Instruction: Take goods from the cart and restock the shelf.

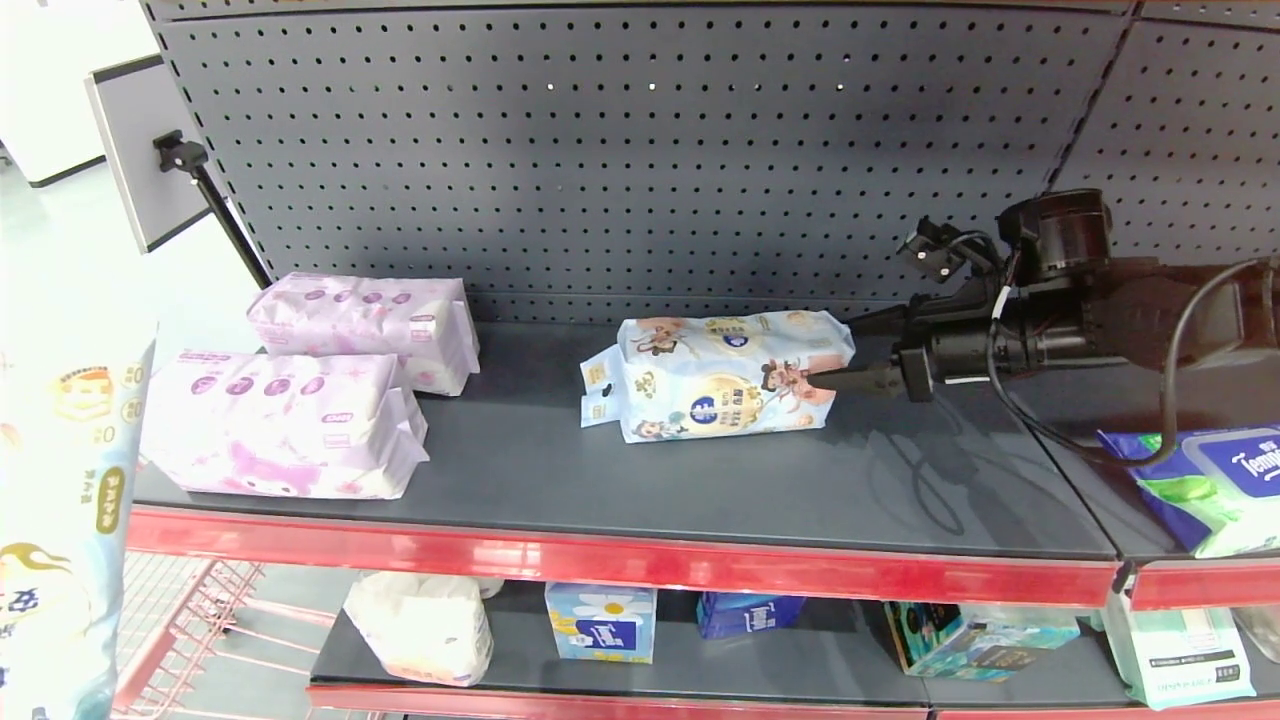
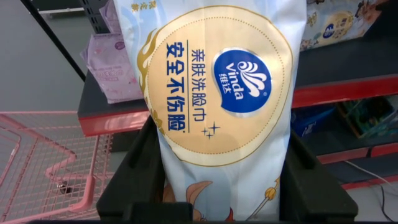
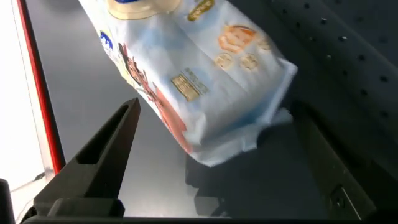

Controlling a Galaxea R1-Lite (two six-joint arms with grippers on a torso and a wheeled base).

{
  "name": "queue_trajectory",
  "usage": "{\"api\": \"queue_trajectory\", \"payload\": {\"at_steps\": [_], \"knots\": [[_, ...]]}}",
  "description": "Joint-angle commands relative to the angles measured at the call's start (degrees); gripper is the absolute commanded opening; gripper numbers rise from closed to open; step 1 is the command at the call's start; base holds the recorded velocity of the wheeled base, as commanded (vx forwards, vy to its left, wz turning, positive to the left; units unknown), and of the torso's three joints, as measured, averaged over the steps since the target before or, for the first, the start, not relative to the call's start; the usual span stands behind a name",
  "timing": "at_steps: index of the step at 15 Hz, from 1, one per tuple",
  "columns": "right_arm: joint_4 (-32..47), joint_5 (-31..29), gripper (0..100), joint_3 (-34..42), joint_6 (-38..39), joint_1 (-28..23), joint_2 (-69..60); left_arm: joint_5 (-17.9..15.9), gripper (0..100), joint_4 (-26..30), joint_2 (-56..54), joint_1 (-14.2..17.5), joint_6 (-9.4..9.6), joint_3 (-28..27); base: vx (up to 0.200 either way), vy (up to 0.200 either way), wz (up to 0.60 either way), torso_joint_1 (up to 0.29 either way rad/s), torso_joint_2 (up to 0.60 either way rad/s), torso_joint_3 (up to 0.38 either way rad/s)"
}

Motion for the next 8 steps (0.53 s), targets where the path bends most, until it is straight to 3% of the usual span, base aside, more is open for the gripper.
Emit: {"api": "queue_trajectory", "payload": {"at_steps": [1,4,8], "knots": [[0.0,0.49,100,-0.38,-0.07,-1.42,-1.35,-0.01,0,-0.07,0.1,0.0,-0.01,-0.07,0.0,0.0,0.0,0.0,0.0,0.0],[0.0,4.0,100,-0.56,-0.24,-2.12,0.41,-0.01,0,-0.25,0.98,0.0,1.14,-0.24,0.0,0.0,0.0,0.0,0.0,0.0],[-0.26,5.58,100,-4.16,-1.56,-1.86,5.24,-0.09,0,-3.06,2.74,0.0,1.23,-0.15,0.0,0.0,0.0,0.0,0.0,0.0]]}}
